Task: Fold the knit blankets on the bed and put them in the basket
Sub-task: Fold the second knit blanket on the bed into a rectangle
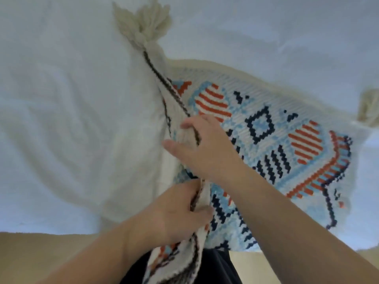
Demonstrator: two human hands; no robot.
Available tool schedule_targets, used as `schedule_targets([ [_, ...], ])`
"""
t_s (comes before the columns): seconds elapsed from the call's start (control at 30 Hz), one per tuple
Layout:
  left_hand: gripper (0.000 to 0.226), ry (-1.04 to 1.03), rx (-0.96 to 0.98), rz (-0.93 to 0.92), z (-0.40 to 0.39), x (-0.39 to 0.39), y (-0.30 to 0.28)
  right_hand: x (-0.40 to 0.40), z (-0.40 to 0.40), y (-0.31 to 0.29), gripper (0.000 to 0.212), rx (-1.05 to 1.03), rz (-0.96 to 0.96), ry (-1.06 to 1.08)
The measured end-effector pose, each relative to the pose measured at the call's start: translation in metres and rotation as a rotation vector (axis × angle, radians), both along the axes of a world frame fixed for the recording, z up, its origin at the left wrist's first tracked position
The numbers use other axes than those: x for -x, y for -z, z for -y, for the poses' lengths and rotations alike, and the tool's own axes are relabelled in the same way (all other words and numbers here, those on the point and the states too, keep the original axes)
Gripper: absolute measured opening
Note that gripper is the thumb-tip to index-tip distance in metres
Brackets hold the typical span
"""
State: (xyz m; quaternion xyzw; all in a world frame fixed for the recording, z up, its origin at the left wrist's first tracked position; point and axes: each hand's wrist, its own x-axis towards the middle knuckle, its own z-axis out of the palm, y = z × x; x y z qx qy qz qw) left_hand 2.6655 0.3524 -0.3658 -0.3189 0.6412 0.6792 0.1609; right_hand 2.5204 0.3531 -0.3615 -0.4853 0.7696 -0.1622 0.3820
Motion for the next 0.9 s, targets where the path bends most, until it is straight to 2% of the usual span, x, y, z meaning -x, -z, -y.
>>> schedule_targets([
  [0.03, 0.024, 0.014, 0.034, -0.008, -0.009, 0.012, 0.000, 0.000, -0.007, 0.004, 0.036, 0.002, 0.002, 0.013],
  [0.1, 0.016, 0.055, 0.093, -0.029, -0.028, 0.036, 0.002, 0.015, -0.022, 0.007, 0.027, 0.107, 0.016, 0.153],
  [0.17, 0.007, 0.116, 0.162, -0.015, -0.046, 0.065, 0.002, 0.048, -0.048, 0.010, 0.028, 0.194, 0.066, 0.289],
  [0.27, 0.006, 0.216, 0.243, -0.019, -0.074, 0.116, -0.008, 0.110, -0.095, 0.004, 0.030, 0.253, 0.140, 0.429],
  [0.43, 0.032, 0.442, 0.325, -0.029, -0.136, 0.219, -0.014, 0.207, -0.181, 0.001, 0.030, 0.302, 0.171, 0.633],
  [0.53, 0.026, 0.596, 0.391, -0.045, -0.179, 0.277, -0.008, 0.256, -0.237, 0.008, 0.029, 0.302, 0.185, 0.804],
  [0.67, 0.027, 0.741, 0.357, 0.000, -0.218, 0.331, 0.001, 0.302, -0.299, 0.027, 0.029, 0.248, 0.193, 1.001],
  [0.8, 0.031, 0.722, 0.751, -0.052, -0.201, 0.353, 0.022, 0.325, -0.331, 0.051, 0.030, 0.192, 0.187, 1.075],
  [0.9, 0.049, 0.725, 0.975, -0.131, -0.173, 0.372, 0.039, 0.333, -0.333, 0.066, 0.035, 0.160, 0.237, 1.072],
])
